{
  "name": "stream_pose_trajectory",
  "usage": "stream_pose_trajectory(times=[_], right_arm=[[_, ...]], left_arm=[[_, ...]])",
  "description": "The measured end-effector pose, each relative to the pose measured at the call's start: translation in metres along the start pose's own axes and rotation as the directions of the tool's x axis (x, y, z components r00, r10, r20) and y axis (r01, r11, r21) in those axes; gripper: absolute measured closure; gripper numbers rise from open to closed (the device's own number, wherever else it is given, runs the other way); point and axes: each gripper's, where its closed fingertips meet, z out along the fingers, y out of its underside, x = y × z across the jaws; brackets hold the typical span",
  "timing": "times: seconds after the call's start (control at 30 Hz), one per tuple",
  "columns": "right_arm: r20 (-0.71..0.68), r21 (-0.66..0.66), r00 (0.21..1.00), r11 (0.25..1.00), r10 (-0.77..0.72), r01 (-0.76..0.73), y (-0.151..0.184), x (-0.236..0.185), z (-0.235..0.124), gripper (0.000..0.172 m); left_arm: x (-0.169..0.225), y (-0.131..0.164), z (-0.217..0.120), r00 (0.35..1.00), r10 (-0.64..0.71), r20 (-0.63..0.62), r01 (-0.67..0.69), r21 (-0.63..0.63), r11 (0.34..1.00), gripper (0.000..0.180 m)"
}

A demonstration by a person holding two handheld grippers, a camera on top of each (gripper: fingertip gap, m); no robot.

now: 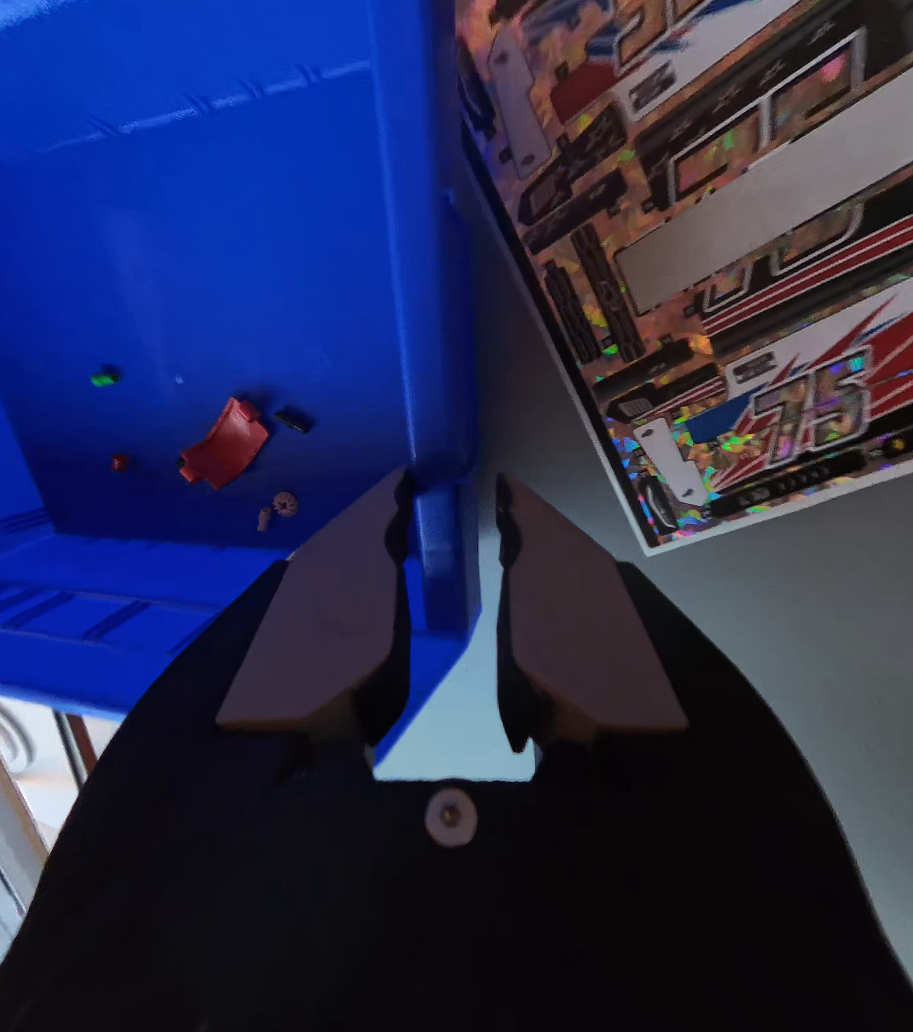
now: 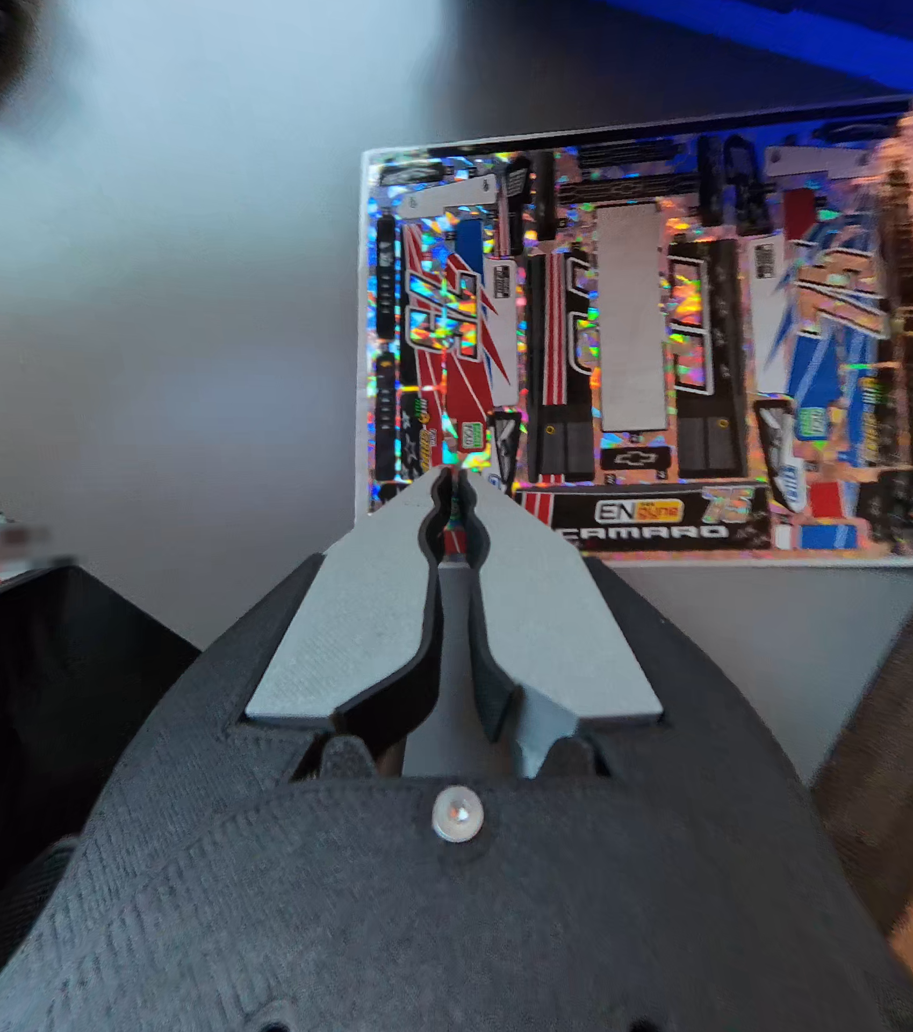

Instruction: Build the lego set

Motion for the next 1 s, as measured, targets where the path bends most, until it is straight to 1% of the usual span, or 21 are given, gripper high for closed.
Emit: stream_pose_trajectory(times=[0.03, 0.1, 0.17, 0.23, 0.3, 0.33, 0.37, 0.4, 0.47, 0.5, 0.53, 0.6, 0.63, 0.73, 0.8, 0.87, 0.93, 1.0], right_arm=[[-0.025, 0.023, 1.000, 1.000, -0.008, 0.009, -0.003, 0.000, -0.005, 0.172], [0.006, 0.132, 1.000, 0.991, 0.001, -0.002, -0.020, -0.013, -0.018, 0.171], [0.033, 0.241, 0.999, 0.970, 0.019, -0.026, -0.035, -0.025, -0.032, 0.168], [0.024, 0.326, 0.999, 0.944, 0.038, -0.044, -0.043, -0.031, -0.040, 0.167], [0.033, 0.400, 0.998, 0.914, 0.061, -0.069, -0.048, -0.037, -0.040, 0.167], [0.049, 0.428, 0.997, 0.900, 0.067, -0.082, -0.050, -0.042, -0.038, 0.167], [0.066, 0.447, 0.995, 0.890, 0.075, -0.097, -0.052, -0.046, -0.035, 0.164], [0.086, 0.460, 0.993, 0.881, 0.080, -0.111, -0.055, -0.051, -0.031, 0.161], [0.131, 0.480, 0.988, 0.866, 0.085, -0.138, -0.062, -0.064, -0.027, 0.156], [0.143, 0.484, 0.986, 0.864, 0.081, -0.141, -0.066, -0.070, -0.024, 0.154], [0.150, 0.491, 0.987, 0.862, 0.064, -0.131, -0.072, -0.078, -0.023, 0.154], [0.146, 0.517, 0.989, 0.852, 0.010, -0.085, -0.087, -0.092, -0.020, 0.153], [0.137, 0.535, 0.990, 0.843, -0.015, -0.061, -0.096, -0.099, -0.018, 0.153], [0.125, 0.585, 0.989, 0.811, -0.073, -0.014, -0.119, -0.119, -0.007, 0.156], [0.108, 0.612, 0.988, 0.791, -0.110, 0.021, -0.133, -0.129, 0.003, 0.158], [0.066, 0.617, 0.988, 0.784, -0.141, 0.071, -0.146, -0.132, 0.013, 0.159], [0.048, 0.623, 0.987, 0.777, -0.151, 0.088, -0.161, -0.132, 0.020, 0.159], [0.068, 0.637, 0.985, 0.766, -0.160, 0.080, -0.175, -0.135, 0.026, 0.159]], left_arm=[[0.002, -0.005, -0.012, 1.000, 0.006, 0.001, -0.006, 0.042, 0.999, 0.151], [0.013, -0.014, -0.043, 1.000, 0.017, 0.002, -0.017, 0.139, 0.990, 0.141], [0.037, -0.014, -0.082, 0.998, 0.055, 0.002, -0.054, 0.196, 0.979, 0.139], [0.062, -0.001, -0.116, 0.995, 0.086, 0.056, -0.095, 0.201, 0.975, 0.145], [0.097, 0.021, -0.138, 0.994, 0.072, 0.077, -0.087, 0.212, 0.973, 0.146], [0.120, 0.034, -0.145, 0.997, 0.055, 0.049, -0.065, 0.247, 0.967, 0.148], [0.145, 0.049, -0.149, 0.999, 0.044, -0.002, -0.042, 0.289, 0.956, 0.155], [0.170, 0.066, -0.150, 0.998, 0.028, -0.063, -0.006, 0.330, 0.944, 0.161], [0.209, 0.106, -0.145, 0.983, -0.036, -0.182, 0.102, 0.370, 0.924, 0.162], [0.218, 0.130, -0.138, 0.977, -0.079, -0.196, 0.146, 0.354, 0.924, 0.159], [0.220, 0.156, -0.128, 0.978, -0.119, -0.171, 0.169, 0.318, 0.933, 0.154], [0.217, 0.202, -0.114, 0.982, -0.176, -0.074, 0.189, 0.265, 0.945, 0.156], [0.221, 0.219, -0.112, 0.980, -0.189, -0.057, 0.198, 0.262, 0.945, 0.156], [0.236, 0.248, -0.113, 0.969, -0.243, -0.047, 0.245, 0.324, 0.914, 0.160], [0.246, 0.268, -0.112, 0.965, -0.259, -0.031, 0.257, 0.290, 0.922, 0.163], [0.247, 0.286, -0.115, 0.960, -0.276, 0.033, 0.256, 0.282, 0.924, 0.165], [0.254, 0.303, -0.117, 0.947, -0.321, 0.011, 0.304, 0.290, 0.907, 0.165], [0.261, 0.318, -0.116, 0.914, -0.403, -0.042, 0.396, 0.304, 0.867, 0.161]])
